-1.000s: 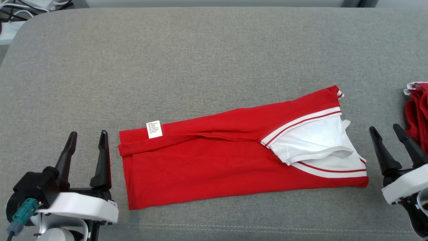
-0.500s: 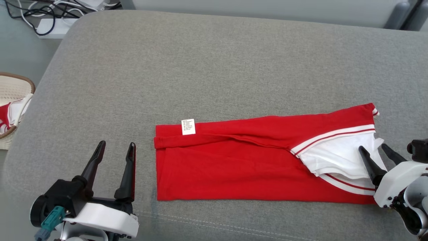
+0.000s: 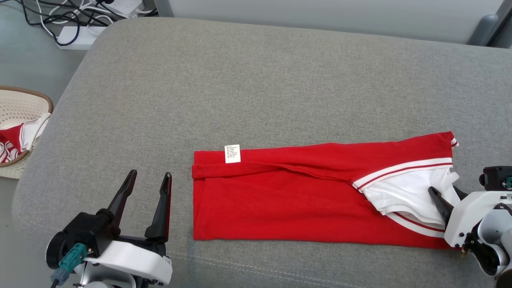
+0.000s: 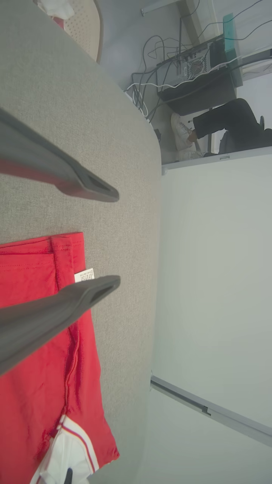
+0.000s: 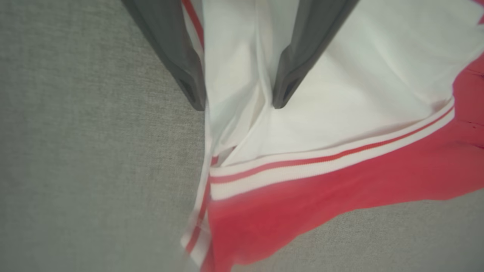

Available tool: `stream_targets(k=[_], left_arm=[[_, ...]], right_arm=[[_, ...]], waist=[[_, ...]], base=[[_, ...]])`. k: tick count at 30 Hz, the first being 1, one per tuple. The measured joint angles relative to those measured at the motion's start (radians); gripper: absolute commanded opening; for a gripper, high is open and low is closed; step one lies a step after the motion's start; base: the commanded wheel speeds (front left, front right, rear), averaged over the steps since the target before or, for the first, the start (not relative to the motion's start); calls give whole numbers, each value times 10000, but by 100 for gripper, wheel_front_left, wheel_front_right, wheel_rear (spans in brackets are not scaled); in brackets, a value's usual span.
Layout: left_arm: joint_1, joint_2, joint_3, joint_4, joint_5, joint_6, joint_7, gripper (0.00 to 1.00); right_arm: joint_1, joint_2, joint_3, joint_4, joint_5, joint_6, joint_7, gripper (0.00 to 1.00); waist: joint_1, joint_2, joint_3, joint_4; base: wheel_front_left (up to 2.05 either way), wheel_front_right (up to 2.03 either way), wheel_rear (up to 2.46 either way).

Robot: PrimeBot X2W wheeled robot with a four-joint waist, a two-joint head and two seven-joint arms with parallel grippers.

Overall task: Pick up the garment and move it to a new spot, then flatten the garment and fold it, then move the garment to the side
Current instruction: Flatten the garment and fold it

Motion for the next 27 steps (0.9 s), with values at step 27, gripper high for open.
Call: stream_targets(k=[27], left_arm=[[-106,215,-81,-96,-58,-4,88,100]], right_arm=[[36,-527,-725,-1149,-360,42,-995,0]], waist=[[0,0,-67,-1335]], base=[[0,0,0]])
